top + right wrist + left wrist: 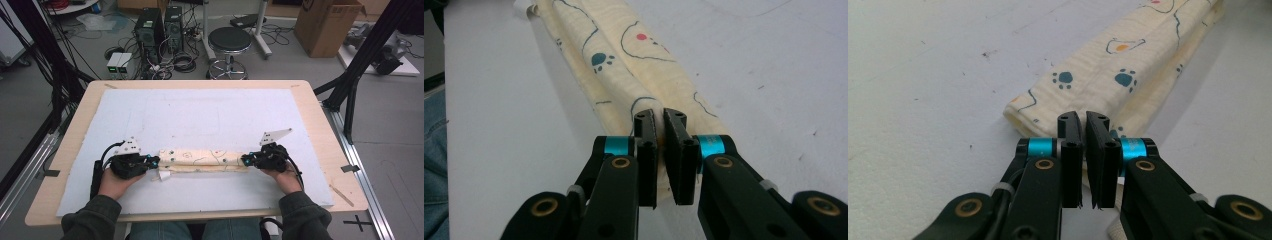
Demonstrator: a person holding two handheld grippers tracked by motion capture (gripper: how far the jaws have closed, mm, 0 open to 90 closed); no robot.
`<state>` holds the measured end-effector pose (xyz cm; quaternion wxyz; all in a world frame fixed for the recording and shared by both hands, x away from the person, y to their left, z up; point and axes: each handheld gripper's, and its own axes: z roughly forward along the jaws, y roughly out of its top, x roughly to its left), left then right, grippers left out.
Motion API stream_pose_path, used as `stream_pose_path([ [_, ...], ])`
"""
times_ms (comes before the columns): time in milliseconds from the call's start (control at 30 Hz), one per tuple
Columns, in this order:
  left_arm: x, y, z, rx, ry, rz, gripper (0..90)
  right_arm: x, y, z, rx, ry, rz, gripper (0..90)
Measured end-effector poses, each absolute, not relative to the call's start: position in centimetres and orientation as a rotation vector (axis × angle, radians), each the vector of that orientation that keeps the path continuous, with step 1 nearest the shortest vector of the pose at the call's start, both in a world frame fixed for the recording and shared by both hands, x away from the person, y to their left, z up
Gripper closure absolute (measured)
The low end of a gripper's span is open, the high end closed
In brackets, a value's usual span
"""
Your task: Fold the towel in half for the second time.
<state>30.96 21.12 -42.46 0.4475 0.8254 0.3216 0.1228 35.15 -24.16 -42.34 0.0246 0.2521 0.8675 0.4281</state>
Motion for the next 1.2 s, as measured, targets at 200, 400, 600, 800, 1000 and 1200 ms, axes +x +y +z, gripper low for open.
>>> stream_pose_path([
  [200, 30.6, 21.0, -42.8, 2.062, 0.786, 0.296, 84.9, 34.9, -24.1, -42.7, 0.772, 2.7, 1.308, 84.2],
  [400, 30.1, 21.0, -43.3, 2.079, 0.776, 0.274, 85.5, 34.7, -24.2, -43.0, 0.78, 2.713, 1.302, 84.1],
  [600, 29.5, 20.5, -43.7, 2.12, 0.746, 0.247, 85.3, 34.5, -24.3, -43.4, 0.789, 2.707, 1.294, 83.0],
  [800, 29.5, 20.7, -42.7, 2.065, 0.719, 0.219, 65.6, 34.4, -24.2, -42.6, 0.783, 2.681, 1.353, 63.8],
  [1000, 30.5, 20.3, -40.7, 1.974, 0.696, 0.211, 57.2, 34.8, -23.8, -40.2, 0.757, 2.634, 1.463, 58.2],
  [1200, 32.0, 18.3, -40.8, 2.019, 0.701, 0.227, 69.8, 35.8, -21.4, -40.8, 0.728, 2.694, 1.388, 59.6],
])
